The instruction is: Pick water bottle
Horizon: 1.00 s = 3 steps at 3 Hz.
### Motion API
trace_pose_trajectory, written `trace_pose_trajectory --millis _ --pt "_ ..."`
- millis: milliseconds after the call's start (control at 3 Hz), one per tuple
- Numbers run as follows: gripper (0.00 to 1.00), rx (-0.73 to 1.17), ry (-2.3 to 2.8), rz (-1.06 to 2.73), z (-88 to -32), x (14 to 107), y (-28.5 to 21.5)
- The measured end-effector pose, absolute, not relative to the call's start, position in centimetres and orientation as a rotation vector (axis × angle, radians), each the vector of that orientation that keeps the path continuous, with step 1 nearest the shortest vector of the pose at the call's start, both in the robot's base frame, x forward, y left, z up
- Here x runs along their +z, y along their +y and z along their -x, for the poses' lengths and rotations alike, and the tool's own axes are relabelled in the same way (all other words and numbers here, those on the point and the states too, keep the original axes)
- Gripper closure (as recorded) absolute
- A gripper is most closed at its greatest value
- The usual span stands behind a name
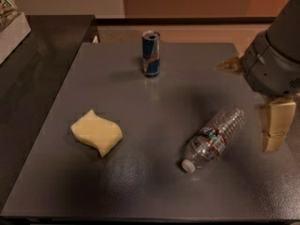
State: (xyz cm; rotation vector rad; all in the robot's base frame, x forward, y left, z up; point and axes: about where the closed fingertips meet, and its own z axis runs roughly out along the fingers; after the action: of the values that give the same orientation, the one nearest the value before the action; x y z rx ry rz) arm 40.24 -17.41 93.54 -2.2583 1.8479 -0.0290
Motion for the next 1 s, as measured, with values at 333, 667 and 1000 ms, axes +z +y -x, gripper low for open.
trace_pose_trajectory --millis 333,667,1000 --pt "0.00 0.002 1.696 2.398 -39.0 91.8 -16.0" --pt "0.00 0.033 1.571 2.489 -37.9 90.1 -14.9" --pt "0.00 0.048 1.492 2.568 -37.1 88.0 -14.4"
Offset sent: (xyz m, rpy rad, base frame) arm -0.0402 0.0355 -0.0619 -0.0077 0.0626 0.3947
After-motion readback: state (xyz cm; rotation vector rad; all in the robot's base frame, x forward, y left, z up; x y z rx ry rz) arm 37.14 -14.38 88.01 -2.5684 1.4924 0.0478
